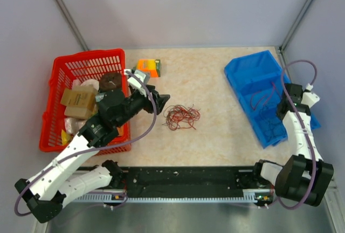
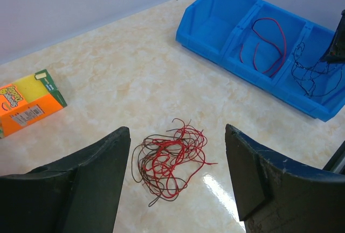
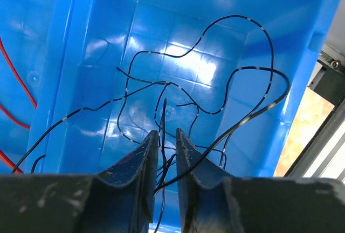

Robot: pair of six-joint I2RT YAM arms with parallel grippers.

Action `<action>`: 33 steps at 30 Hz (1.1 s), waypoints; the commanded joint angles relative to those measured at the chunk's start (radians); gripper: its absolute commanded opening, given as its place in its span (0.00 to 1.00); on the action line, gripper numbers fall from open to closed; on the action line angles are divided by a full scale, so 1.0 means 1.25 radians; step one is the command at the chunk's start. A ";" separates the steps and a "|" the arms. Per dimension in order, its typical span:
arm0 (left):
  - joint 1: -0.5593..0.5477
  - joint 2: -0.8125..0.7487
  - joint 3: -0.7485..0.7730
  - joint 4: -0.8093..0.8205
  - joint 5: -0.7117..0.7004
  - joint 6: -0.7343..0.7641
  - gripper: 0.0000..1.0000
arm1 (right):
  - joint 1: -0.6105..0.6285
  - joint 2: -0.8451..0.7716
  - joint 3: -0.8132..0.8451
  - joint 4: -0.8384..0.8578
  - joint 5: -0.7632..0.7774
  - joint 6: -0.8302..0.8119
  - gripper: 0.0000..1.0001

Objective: Untangle the cables

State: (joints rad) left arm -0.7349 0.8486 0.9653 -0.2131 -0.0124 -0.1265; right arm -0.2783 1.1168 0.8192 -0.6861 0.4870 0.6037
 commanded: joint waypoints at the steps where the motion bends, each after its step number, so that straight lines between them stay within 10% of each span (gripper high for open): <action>1: -0.004 -0.004 -0.002 0.040 -0.029 0.020 0.75 | 0.003 -0.021 0.034 0.021 -0.045 -0.053 0.36; 4: -0.004 -0.004 -0.002 0.039 -0.026 0.018 0.75 | 0.027 -0.089 0.027 0.019 -0.061 -0.072 0.78; 7: -0.004 0.000 -0.004 0.039 -0.029 0.020 0.75 | 0.037 -0.152 0.040 -0.012 -0.089 -0.076 0.81; 19: -0.005 0.045 0.005 0.022 -0.037 0.024 0.76 | 0.284 -0.161 0.067 0.009 -0.324 -0.117 0.81; 26: -0.005 0.083 0.009 0.016 -0.023 0.012 0.76 | 0.503 -0.083 -0.114 0.504 -0.702 0.032 0.79; 33: -0.005 0.250 0.082 -0.081 0.047 0.003 0.81 | 0.686 0.176 -0.047 0.573 -0.564 -0.036 0.67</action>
State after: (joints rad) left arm -0.7357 1.0210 0.9726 -0.2283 -0.0334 -0.1097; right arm 0.5079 1.2491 0.6960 -0.1062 -0.2680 0.5930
